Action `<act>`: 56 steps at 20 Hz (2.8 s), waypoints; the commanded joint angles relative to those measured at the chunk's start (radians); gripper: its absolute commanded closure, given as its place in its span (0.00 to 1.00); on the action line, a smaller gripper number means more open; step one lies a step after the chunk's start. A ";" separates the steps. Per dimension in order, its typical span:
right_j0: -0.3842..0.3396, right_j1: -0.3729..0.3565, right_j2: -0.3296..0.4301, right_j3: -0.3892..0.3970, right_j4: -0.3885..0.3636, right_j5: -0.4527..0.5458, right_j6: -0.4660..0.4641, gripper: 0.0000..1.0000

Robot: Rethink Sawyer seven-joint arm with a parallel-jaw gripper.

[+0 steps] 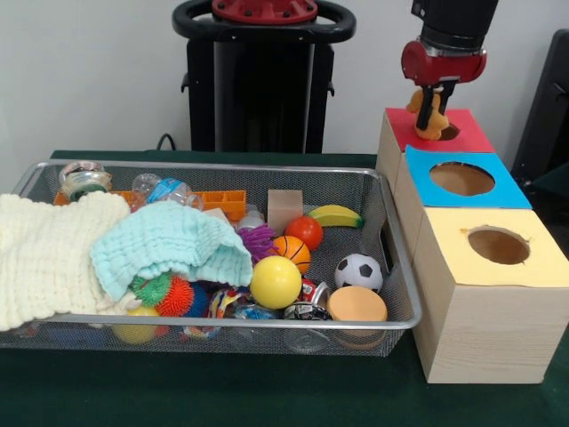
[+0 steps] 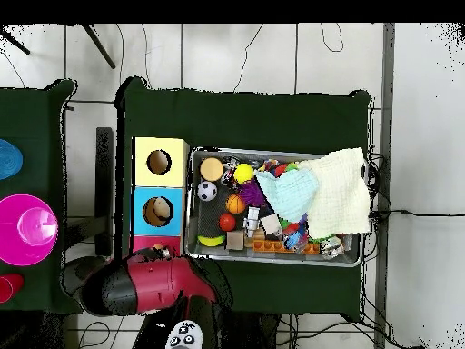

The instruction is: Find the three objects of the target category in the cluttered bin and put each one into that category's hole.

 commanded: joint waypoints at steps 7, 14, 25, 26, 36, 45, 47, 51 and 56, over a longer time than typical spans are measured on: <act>0.031 0.082 -0.009 0.052 0.058 -0.110 0.305 1.00; 0.053 0.083 -0.022 0.055 0.069 -0.098 0.313 1.00; 0.048 0.139 -0.011 0.060 0.066 -0.190 0.319 1.00; 0.048 0.140 -0.012 0.059 0.067 -0.191 0.318 1.00; 0.039 0.186 -0.004 0.054 0.066 -0.255 0.319 1.00; 0.033 0.224 0.005 0.055 0.074 -0.312 0.318 1.00; 0.030 0.228 0.006 0.052 0.075 -0.315 0.314 1.00; 0.030 0.229 0.003 0.053 0.076 -0.321 0.311 1.00; 0.031 0.228 0.004 0.052 0.084 -0.308 0.310 1.00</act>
